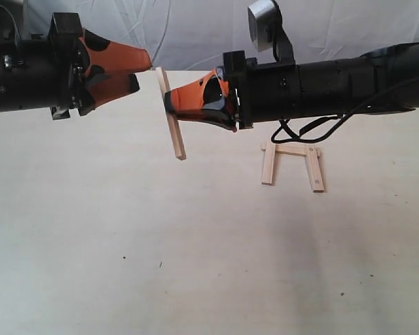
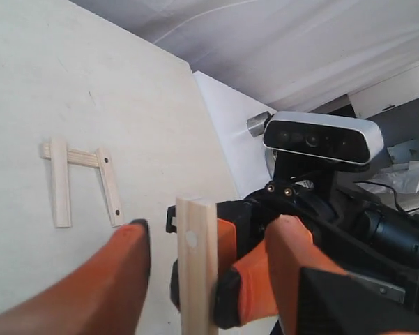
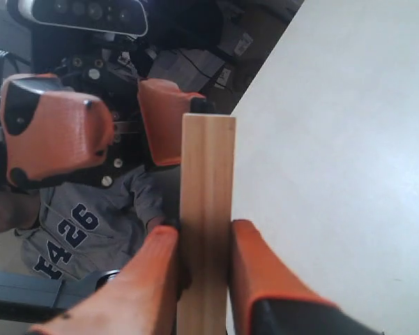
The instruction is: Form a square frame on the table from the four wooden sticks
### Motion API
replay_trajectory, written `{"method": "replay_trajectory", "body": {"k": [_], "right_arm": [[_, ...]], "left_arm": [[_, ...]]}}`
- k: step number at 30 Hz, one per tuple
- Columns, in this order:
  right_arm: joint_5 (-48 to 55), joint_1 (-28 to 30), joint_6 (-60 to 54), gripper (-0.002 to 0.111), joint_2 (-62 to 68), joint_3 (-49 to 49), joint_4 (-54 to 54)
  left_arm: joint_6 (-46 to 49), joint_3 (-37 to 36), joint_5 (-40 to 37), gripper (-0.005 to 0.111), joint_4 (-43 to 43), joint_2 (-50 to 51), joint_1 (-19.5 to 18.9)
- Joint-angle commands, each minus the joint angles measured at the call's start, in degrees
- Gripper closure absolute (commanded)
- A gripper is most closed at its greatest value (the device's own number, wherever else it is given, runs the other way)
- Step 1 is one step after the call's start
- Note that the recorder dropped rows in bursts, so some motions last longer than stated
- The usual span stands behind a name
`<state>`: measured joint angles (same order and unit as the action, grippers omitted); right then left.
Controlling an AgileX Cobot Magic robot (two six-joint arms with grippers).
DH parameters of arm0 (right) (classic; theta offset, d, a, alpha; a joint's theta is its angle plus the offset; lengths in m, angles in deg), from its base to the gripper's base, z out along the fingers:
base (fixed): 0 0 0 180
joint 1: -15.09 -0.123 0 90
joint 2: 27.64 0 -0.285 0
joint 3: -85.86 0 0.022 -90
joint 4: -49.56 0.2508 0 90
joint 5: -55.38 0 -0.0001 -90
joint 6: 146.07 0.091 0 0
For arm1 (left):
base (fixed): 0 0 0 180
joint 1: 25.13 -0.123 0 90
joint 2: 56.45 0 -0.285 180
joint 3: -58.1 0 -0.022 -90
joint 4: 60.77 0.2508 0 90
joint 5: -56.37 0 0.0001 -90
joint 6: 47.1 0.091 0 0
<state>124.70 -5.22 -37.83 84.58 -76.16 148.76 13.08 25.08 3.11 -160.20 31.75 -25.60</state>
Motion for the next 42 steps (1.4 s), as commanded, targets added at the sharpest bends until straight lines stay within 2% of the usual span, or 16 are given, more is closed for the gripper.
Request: {"method": "replay_trajectory", "body": {"k": [1,9,23,35,38,42], "right_arm": [[0.6,-0.4,1.1,0.109,-0.2,0.1,0.8],[0.6,-5.6,1.4,0.109,-0.2,-0.9,0.8],[0.6,-5.8,2.8,0.109,-0.2,-2.9,0.8],[0.6,-5.7,3.0,0.109,-0.2,-3.3,0.8],[0.6,-5.3,3.0,0.109,-0.1,-3.3,0.8],[0.6,-4.8,3.0,0.109,-0.1,-3.3,0.8]], "left_arm": [[0.5,0.3,-0.5,0.054,-0.5,0.4,0.0],[0.5,0.3,-2.1,0.054,-0.5,0.4,0.0],[1.8,1.3,-6.0,0.054,-0.5,0.4,0.0],[3.0,1.6,-6.2,0.054,-0.5,0.4,0.0],[3.0,1.6,-6.2,0.059,-0.5,0.4,0.0],[3.0,1.6,-6.2,0.076,-0.5,0.4,0.0]]}}
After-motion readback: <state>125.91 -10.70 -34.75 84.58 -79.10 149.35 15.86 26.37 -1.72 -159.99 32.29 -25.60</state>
